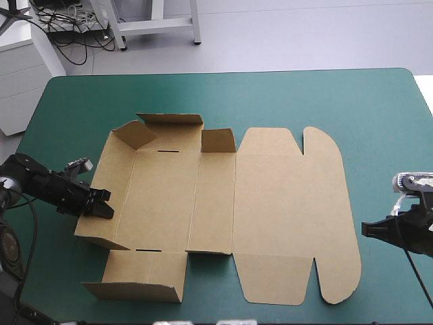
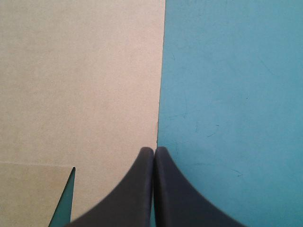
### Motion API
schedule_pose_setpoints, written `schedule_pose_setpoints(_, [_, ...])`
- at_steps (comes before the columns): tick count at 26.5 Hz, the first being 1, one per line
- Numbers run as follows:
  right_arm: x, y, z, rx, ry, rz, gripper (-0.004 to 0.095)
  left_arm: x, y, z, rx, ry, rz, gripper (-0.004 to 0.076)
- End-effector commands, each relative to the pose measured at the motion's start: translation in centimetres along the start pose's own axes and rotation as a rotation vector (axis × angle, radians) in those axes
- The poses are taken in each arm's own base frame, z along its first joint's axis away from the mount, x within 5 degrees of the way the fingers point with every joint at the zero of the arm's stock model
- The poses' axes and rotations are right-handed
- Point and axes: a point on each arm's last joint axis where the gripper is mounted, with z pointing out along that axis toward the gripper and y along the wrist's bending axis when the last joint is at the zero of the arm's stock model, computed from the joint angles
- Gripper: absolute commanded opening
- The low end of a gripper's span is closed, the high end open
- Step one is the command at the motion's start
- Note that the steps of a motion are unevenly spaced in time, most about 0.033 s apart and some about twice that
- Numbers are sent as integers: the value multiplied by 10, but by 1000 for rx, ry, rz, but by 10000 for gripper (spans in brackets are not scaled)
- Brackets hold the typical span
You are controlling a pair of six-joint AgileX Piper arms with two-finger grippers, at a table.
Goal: Fold the box
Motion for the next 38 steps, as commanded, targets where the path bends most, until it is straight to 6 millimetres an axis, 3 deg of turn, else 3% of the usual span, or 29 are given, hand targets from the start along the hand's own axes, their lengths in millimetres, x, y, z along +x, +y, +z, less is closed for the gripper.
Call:
schedule_pose_setpoints(1, [-8,1,-6,-4,-62,-5,-15,-10,-15,-15,-54,-54,80,-10])
schedule_pose_setpoints(6, [-8,1,-6,-4,-62,-5,-15,-42,-60,-26,-173,-111,276,-10])
schedule_pose_setpoints(14, [-8,1,-6,-6,-63,-5,-15,-77,-182,-27,-551,-217,877,-10])
schedule_pose_setpoints(18, [-8,2,-6,-10,-64,-3,-15,-75,-248,-23,-693,-362,1148,-10])
schedule_pose_setpoints(22, [-8,2,-6,-12,-65,-3,-15,-65,-297,-18,-781,-504,1344,-10])
schedule_pose_setpoints(23, [-8,2,-6,-12,-65,-3,-15,-57,-318,-15,-824,-576,1422,-10])
schedule_pose_setpoints(27, [-8,2,-6,-12,-65,-3,-15,-34,-358,-7,-931,-675,1630,-10])
schedule_pose_setpoints(30, [-7,2,-6,-15,-55,-3,-15,-25,-370,-5,-941,-729,1632,-10])
schedule_pose_setpoints(38, [-7,3,-6,-22,-50,-1,-15,-35,-370,6,-981,-784,1574,-10])
